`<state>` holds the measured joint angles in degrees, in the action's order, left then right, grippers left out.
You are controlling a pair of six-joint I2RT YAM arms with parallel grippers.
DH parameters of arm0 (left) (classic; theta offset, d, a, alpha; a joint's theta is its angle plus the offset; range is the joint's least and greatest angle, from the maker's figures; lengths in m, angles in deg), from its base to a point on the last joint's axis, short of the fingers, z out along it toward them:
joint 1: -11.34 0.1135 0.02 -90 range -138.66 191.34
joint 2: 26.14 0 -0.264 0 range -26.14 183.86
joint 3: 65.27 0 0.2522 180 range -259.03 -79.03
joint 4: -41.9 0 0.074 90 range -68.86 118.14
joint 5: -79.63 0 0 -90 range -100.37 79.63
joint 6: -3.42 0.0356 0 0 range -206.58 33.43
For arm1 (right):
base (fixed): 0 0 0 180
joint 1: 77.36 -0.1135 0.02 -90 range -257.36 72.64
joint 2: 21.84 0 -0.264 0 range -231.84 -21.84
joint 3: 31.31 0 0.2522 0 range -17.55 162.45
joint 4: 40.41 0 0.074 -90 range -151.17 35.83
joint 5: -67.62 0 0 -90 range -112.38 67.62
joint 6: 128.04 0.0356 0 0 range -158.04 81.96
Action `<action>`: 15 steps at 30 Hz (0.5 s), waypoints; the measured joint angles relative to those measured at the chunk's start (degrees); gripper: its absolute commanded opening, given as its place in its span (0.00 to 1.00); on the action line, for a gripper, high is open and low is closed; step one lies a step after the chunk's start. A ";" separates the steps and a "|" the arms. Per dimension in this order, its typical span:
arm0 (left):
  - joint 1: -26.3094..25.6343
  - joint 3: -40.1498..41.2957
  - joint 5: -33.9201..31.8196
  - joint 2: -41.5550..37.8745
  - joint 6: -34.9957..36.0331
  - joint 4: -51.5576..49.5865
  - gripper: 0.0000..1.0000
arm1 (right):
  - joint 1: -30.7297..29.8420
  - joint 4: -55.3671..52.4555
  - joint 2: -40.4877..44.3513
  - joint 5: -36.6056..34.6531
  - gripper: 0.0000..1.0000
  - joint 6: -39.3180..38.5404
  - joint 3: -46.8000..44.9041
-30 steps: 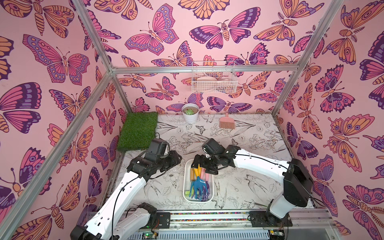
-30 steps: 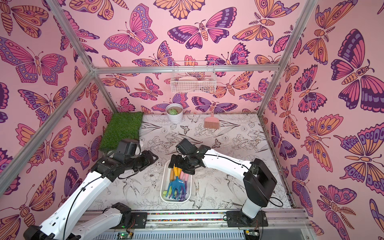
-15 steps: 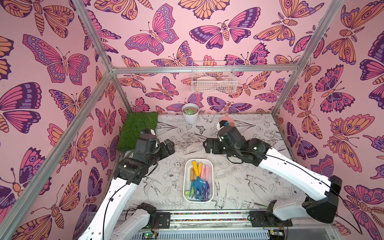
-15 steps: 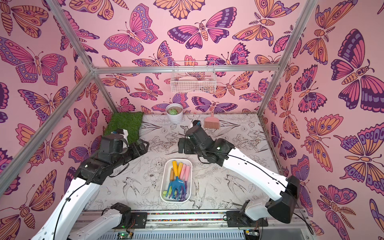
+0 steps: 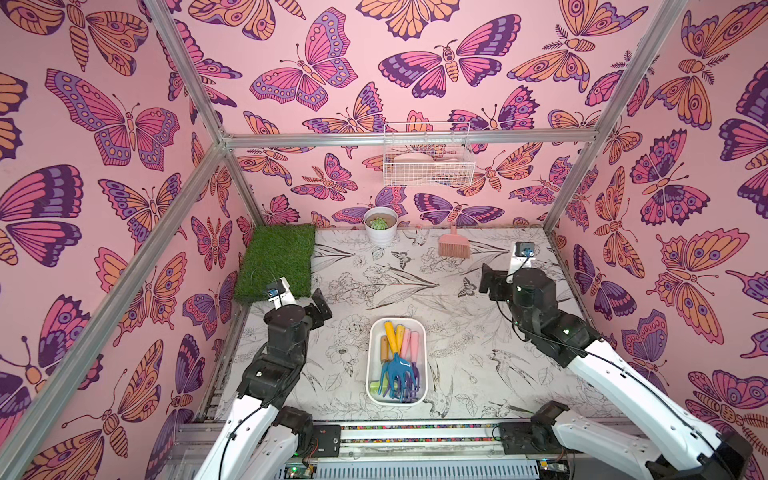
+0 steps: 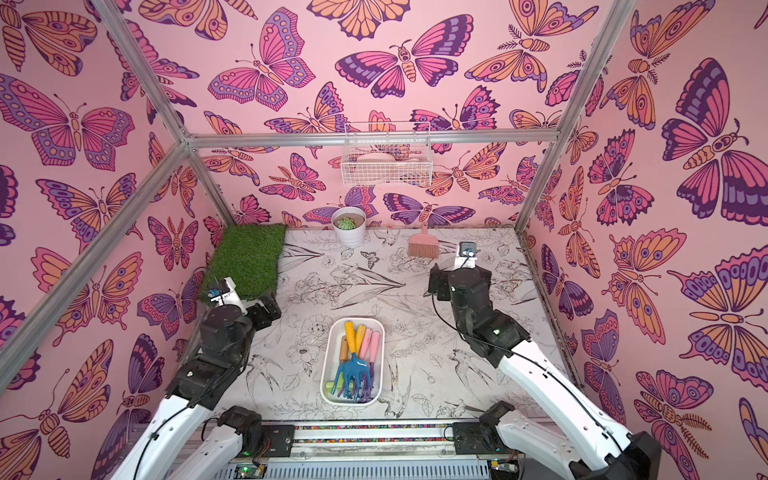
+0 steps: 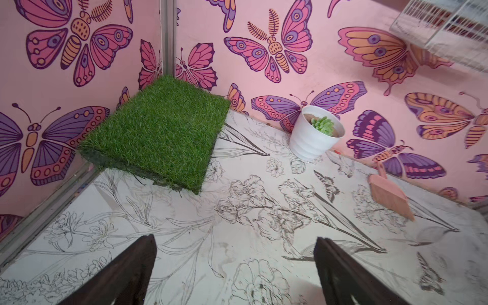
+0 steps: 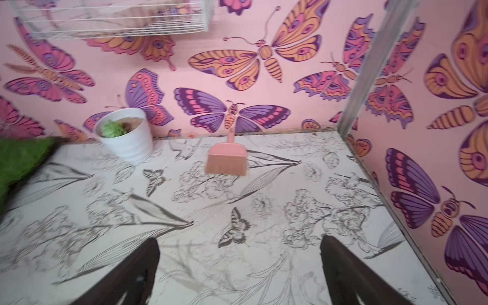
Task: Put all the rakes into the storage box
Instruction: Place the rake in the storage box, then reset both arms
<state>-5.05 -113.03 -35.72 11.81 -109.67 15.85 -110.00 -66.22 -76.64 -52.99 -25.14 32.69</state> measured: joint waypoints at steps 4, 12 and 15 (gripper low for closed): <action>1.33 6.34 -2.34 6.56 5.05 10.19 1.00 | 9.94 2.89 2.19 2.62 0.99 -1.46 -8.79; 4.98 13.79 -4.13 20.15 12.57 28.72 1.00 | 27.32 14.10 2.08 8.52 0.98 -6.38 -26.69; 7.43 16.09 -2.56 24.92 14.36 36.17 0.99 | 29.31 20.41 -0.26 9.53 0.99 -8.76 -30.34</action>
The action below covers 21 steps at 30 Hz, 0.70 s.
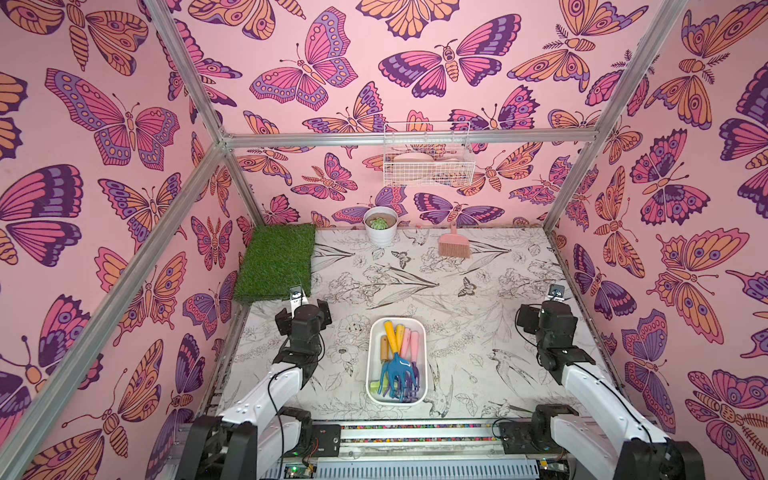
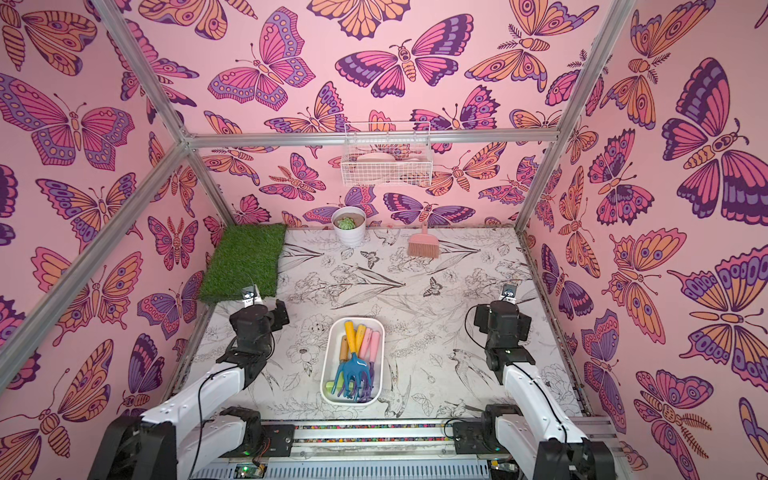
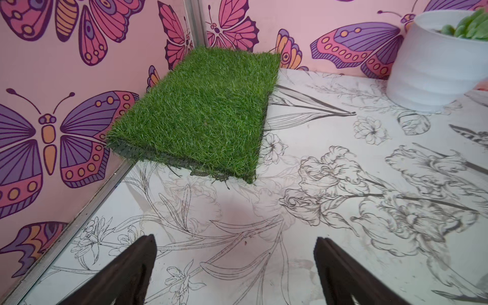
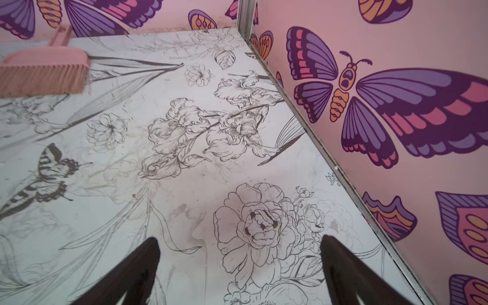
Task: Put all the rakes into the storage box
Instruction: Reset both arms
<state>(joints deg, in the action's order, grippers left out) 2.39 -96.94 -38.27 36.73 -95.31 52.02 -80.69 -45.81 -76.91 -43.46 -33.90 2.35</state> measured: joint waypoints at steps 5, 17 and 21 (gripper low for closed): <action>2.01 1.31 3.52 9.77 3.28 11.19 1.00 | 2.67 9.60 -6.84 2.23 0.99 -0.66 -1.46; 7.93 -0.33 13.42 25.40 5.09 26.38 1.00 | 3.26 33.92 -28.15 15.52 0.99 -1.22 0.63; 8.15 -1.42 14.34 25.40 5.09 28.15 0.99 | 3.26 36.57 -32.26 18.60 0.99 -1.42 1.07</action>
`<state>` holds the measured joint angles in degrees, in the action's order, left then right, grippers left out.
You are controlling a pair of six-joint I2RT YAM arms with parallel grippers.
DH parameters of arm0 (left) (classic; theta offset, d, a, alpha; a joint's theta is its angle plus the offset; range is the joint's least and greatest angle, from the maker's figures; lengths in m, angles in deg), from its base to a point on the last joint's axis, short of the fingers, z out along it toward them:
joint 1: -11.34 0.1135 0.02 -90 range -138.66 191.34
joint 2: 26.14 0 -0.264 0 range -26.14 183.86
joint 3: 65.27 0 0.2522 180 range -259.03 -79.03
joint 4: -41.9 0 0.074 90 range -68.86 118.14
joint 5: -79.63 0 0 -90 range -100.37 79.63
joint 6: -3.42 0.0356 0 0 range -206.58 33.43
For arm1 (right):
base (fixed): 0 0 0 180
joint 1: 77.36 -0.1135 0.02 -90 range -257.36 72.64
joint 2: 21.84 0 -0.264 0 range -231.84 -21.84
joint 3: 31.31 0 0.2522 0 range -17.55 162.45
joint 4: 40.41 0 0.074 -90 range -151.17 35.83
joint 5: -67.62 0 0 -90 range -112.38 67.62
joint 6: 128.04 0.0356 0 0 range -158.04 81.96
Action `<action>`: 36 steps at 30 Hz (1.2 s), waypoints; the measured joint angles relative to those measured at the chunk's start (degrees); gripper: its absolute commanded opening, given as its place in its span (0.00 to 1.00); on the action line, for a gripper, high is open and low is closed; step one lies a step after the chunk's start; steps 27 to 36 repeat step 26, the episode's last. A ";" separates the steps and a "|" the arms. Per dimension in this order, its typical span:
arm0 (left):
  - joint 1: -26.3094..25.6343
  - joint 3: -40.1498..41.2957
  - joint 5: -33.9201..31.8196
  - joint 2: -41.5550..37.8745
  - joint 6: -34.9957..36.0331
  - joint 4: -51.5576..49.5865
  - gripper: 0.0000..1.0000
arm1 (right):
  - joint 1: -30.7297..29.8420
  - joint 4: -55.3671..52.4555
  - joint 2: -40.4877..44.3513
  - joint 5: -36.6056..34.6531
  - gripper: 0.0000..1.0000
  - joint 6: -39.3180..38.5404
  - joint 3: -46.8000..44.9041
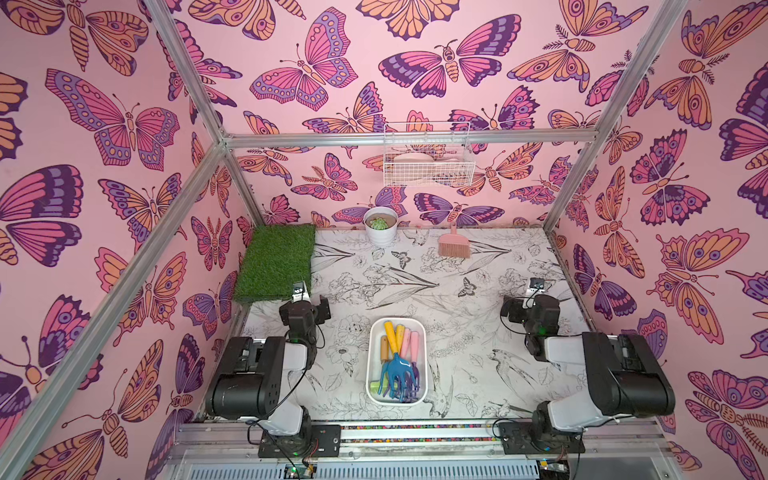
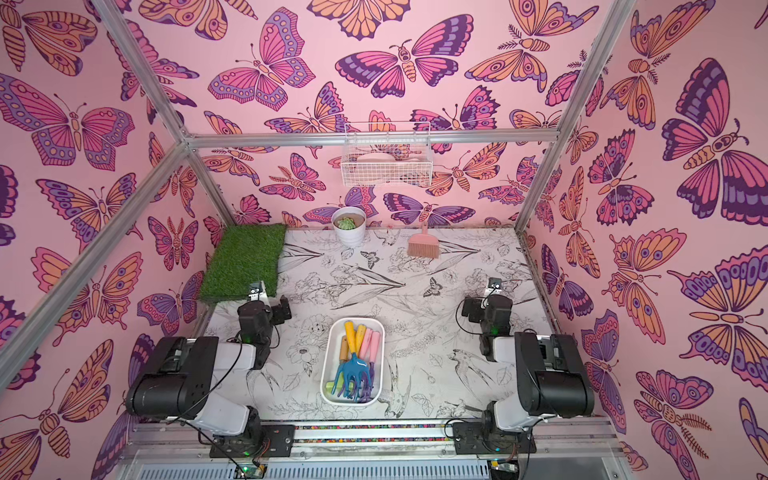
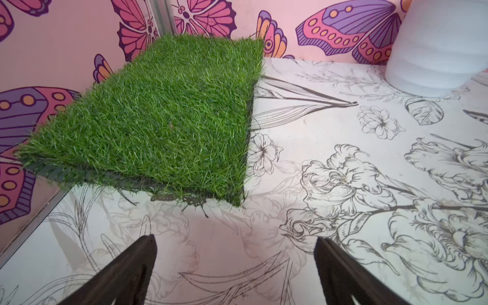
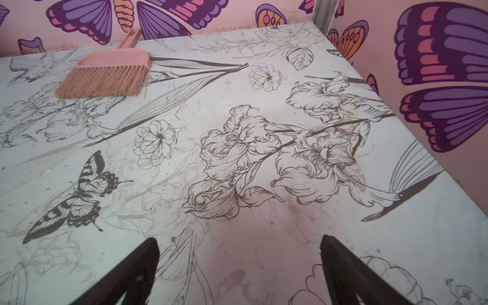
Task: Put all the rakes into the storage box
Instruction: Reset both arms
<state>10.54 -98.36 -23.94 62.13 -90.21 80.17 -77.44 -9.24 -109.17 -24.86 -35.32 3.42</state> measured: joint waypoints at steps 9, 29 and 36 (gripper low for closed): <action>0.04 -0.35 0.31 0.00 0.00 0.61 1.00 | 0.00 2.97 0.31 -0.11 0.99 0.09 0.85; 0.04 -0.37 0.33 0.00 0.02 0.59 1.00 | 0.00 1.33 0.35 -0.11 0.99 0.04 1.88; 0.04 -0.37 0.33 0.00 0.02 0.59 1.00 | 0.00 1.33 0.35 -0.11 0.99 0.04 1.88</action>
